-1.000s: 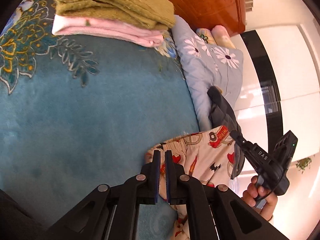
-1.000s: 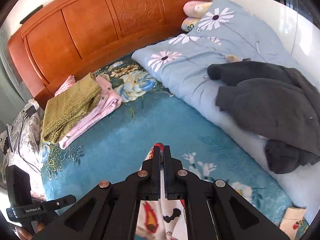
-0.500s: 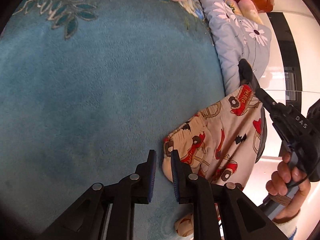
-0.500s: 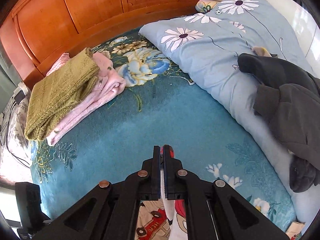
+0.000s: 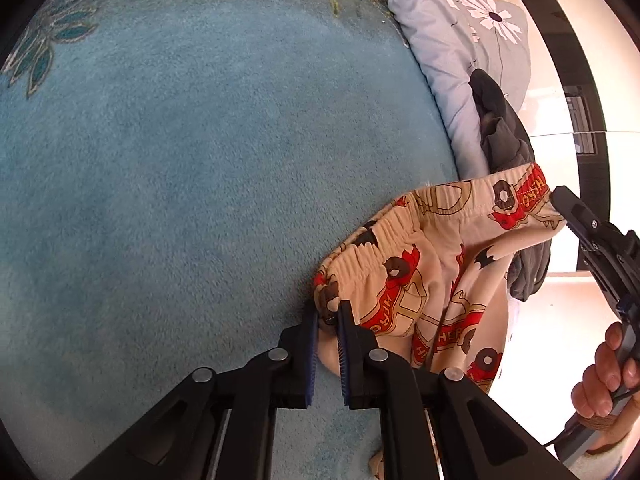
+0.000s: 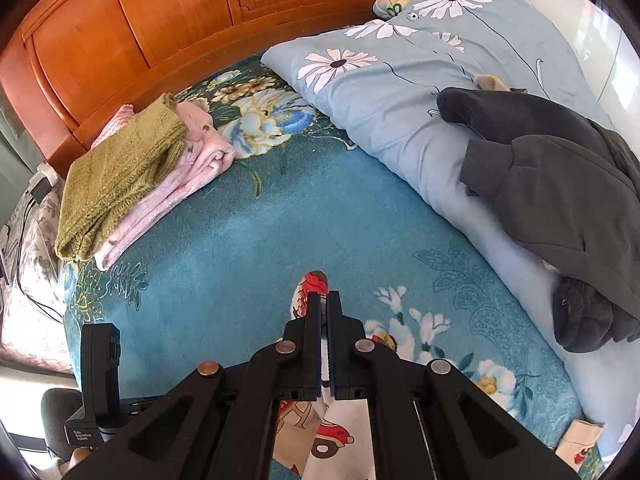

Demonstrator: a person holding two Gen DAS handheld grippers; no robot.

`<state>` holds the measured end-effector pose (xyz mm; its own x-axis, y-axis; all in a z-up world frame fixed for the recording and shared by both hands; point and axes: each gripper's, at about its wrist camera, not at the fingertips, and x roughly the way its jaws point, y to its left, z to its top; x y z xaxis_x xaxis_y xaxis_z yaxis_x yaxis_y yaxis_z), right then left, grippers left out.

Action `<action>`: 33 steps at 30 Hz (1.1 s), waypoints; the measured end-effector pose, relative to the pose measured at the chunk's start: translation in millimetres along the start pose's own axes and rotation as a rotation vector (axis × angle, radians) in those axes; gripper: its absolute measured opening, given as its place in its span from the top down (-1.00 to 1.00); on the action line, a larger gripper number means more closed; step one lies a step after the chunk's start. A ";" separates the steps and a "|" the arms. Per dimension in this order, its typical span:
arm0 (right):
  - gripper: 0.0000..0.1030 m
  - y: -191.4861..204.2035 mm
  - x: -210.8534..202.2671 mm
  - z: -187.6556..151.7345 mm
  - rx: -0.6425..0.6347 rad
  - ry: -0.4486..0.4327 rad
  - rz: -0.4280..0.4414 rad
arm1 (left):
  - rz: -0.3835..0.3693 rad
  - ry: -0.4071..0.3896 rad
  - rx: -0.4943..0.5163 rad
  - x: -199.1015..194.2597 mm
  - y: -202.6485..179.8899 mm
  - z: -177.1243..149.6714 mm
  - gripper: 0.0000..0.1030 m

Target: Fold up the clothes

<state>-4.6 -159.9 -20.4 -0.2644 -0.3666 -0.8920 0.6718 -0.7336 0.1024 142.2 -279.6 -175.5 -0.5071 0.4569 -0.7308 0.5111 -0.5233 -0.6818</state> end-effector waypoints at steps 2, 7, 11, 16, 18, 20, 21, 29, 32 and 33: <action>0.96 -2.2 -2.5 -2.2 0.004 0.002 0.000 | -0.007 -0.036 0.006 -10.3 -2.2 -0.7 0.84; 0.96 13.4 -1.9 10.5 -0.047 -0.015 0.007 | -0.005 -0.240 -0.074 -68.5 17.6 -3.8 0.84; 0.96 43.3 6.3 35.9 -0.099 -0.040 0.044 | 0.095 -0.382 -0.148 -104.2 42.3 3.0 0.84; 0.96 95.7 53.7 64.7 -0.134 -0.001 0.077 | 0.112 -0.339 -0.348 -100.1 93.0 11.2 0.84; 0.96 111.2 77.0 69.5 -0.133 0.034 0.072 | 0.099 -0.327 -0.376 -99.1 102.7 10.5 0.84; 0.95 120.2 93.1 70.7 -0.126 0.064 0.057 | 0.101 -0.326 -0.362 -95.3 100.7 10.9 0.84; 0.95 121.2 96.3 70.5 -0.119 0.073 0.052 | 0.101 -0.324 -0.355 -92.3 98.2 12.6 0.83; 0.75 82.4 30.8 50.7 -0.060 -0.011 0.042 | 0.037 -0.314 -0.415 -94.0 105.4 8.6 0.81; 0.39 50.8 -8.0 4.7 -0.045 -0.013 0.044 | 0.030 -0.308 -0.414 -92.9 102.1 9.9 0.79; 0.36 42.3 -17.4 -15.9 -0.046 0.005 0.039 | 0.031 -0.307 -0.411 -93.4 100.4 9.5 0.79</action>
